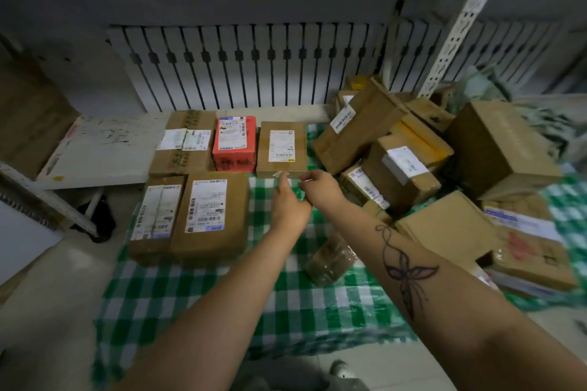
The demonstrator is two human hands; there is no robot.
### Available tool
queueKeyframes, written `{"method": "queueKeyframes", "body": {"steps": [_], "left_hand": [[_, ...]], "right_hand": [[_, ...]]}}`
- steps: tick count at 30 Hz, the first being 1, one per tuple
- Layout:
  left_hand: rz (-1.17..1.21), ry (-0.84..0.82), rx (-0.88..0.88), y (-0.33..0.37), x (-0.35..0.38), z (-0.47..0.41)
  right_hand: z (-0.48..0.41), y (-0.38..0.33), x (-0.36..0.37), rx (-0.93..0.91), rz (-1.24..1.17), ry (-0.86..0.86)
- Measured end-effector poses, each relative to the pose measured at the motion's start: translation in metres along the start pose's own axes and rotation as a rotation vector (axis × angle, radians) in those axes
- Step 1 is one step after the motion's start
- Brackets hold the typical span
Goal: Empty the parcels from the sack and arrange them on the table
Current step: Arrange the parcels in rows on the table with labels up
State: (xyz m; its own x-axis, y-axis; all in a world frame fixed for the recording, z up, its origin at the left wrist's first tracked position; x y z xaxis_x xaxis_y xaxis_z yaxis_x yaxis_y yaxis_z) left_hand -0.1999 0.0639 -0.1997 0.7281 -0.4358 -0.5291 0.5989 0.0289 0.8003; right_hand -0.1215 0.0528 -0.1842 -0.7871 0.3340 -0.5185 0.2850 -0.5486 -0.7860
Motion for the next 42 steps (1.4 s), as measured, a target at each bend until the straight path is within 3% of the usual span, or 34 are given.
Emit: {"method": "queueKeyframes", "body": {"steps": [7,10,13,18,21,23,25,28,31,42], "left_hand": [[0.224,-0.038,-0.063,0.047,0.05,0.004],[0.322,-0.088,-0.124,0.06,0.069,0.005],[0.319,-0.147,-0.194,0.07,0.085,0.005],[-0.074,-0.274,-0.128,0.075,0.104,0.011],[-0.411,-0.494,-0.1,0.069,0.107,0.014],[-0.511,-0.639,-0.133,0.067,0.105,0.014],[-0.589,-0.682,-0.142,0.065,0.103,0.012],[-0.655,-0.628,-0.105,0.065,0.1,0.007],[-0.57,-0.498,-0.152,0.063,0.09,0.0],[0.12,0.228,-0.284,0.041,0.022,-0.034]], "right_hand": [[-0.009,0.027,-0.071,-0.084,0.1,0.129],[-0.015,0.04,-0.101,-0.109,0.41,0.32],[-0.021,0.052,-0.125,0.061,0.657,0.35],[-0.036,0.074,-0.148,0.292,0.613,0.253],[-0.041,0.076,-0.151,0.267,0.535,0.285],[-0.042,0.075,-0.149,0.237,0.503,0.297],[-0.044,0.072,-0.147,0.191,0.472,0.308],[-0.048,0.067,-0.142,0.134,0.405,0.322],[-0.051,0.06,-0.138,0.111,0.365,0.331],[-0.055,0.036,-0.105,0.132,0.114,0.222]]}}
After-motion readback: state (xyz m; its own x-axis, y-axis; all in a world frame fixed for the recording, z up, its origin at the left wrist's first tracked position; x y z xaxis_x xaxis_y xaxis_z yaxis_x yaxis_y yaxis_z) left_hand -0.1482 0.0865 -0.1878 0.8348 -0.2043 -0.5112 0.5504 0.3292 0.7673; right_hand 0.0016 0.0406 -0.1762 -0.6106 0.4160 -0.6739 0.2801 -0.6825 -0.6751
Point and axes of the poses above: each hand's wrist, its own z-axis away from the middle knuckle, its own x-axis out of the palm, y = z × x, the point moved 1 cm from there along -z, towards the middle knuckle, and after that the axes turned 3 degrees about -z, right-handed, at the moved point
